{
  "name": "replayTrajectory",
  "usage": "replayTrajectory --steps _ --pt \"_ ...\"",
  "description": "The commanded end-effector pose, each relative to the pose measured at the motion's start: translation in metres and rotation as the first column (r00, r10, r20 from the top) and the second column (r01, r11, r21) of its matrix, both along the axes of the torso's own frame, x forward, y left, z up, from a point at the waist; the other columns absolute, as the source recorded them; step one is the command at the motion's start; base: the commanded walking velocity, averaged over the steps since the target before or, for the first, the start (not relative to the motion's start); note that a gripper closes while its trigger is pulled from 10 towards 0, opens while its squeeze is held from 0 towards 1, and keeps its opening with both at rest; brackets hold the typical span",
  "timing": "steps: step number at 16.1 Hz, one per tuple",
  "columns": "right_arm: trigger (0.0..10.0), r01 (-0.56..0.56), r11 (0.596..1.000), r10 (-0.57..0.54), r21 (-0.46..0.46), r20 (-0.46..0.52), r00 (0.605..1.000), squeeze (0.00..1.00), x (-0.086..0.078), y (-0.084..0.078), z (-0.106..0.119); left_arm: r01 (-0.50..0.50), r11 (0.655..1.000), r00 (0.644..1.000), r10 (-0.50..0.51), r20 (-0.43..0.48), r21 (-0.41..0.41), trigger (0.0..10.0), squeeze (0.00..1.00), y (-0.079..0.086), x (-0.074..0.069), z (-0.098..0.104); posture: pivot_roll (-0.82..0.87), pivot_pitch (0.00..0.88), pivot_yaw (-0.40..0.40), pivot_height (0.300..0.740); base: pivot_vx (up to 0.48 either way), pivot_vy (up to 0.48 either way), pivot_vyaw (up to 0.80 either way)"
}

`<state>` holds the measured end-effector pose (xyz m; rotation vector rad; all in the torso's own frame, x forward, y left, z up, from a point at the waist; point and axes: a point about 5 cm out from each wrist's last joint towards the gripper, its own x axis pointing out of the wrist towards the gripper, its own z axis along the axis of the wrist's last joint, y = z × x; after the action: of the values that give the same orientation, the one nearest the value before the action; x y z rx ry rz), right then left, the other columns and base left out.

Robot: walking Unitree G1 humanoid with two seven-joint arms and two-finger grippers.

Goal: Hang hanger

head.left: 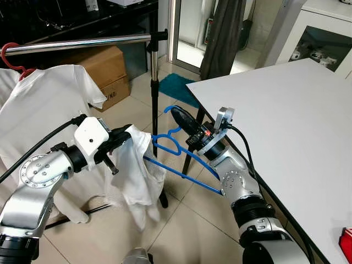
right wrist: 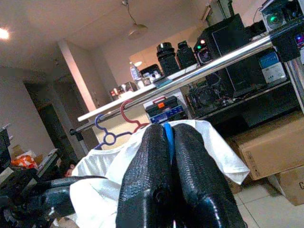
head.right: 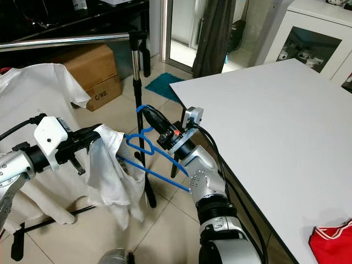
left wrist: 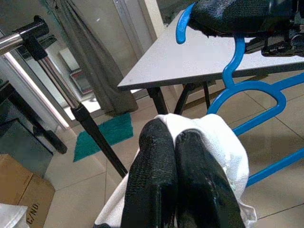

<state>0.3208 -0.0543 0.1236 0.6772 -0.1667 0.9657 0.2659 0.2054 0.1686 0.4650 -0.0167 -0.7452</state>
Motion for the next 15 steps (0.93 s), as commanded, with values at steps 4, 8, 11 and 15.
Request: replayTrajectory --steps 4,8,11,15 --pt "10.0 -0.041 0.996 0.039 0.078 0.029 0.999 0.0 -0.003 0.03 0.014 0.01 1.0 0.998 -0.009 0.059 -0.016 10.0 0.0 -0.002 0.003 0.013 0.19 0.0 -0.002 0.74 0.0 0.0 0.0" --pt "10.0 0.122 0.985 -0.129 0.125 0.052 0.99 0.0 0.004 -0.007 0.029 -0.218 0.954 0.961 0.247 0.125 -0.206 10.0 0.0 0.003 0.026 0.012 0.15 0.0 0.011 0.74 0.0 0.0 0.0" --pt "10.0 0.161 0.982 -0.17 0.099 0.088 0.982 0.0 0.001 -0.02 0.033 -0.247 0.935 0.948 0.287 0.135 -0.253 10.0 0.0 -0.004 0.029 0.008 0.14 0.0 0.013 0.74 0.0 0.0 0.0" --pt "10.0 0.211 0.976 -0.215 0.054 0.095 0.972 0.0 -0.01 -0.041 0.031 -0.228 0.931 0.951 0.276 0.14 -0.285 10.0 0.0 -0.011 0.028 0.005 0.1 0.0 0.021 0.74 0.0 0.0 0.0"
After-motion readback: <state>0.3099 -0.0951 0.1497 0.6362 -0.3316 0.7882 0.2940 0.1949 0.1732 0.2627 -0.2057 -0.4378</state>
